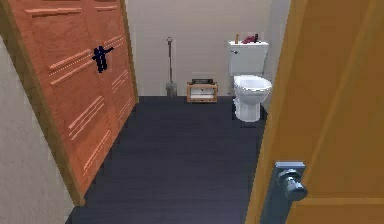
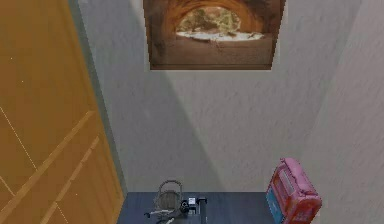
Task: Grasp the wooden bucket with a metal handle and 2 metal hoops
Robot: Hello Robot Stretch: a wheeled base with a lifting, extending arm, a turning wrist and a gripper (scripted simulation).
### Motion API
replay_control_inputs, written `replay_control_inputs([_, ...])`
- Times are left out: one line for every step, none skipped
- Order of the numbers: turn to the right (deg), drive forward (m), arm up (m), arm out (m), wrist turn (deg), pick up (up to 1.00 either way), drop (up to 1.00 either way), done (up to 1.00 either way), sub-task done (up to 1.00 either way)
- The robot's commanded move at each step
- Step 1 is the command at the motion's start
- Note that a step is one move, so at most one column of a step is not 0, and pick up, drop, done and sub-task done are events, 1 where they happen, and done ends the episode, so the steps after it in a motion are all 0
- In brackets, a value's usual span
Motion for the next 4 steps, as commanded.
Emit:
replay_control_inputs([0.0,0.00,0.00,0.00,45.0,0.00,0.00,0.00,0.00])
replay_control_inputs([0.0,0.00,0.00,0.00,15.0,0.00,0.00,0.00,0.00])
replay_control_inputs([0.0,0.00,-0.30,0.00,0.0,0.00,0.00,0.00,0.00])
replay_control_inputs([0.0,0.00,0.00,0.00,0.0,1.00,0.00,0.00,0.00])
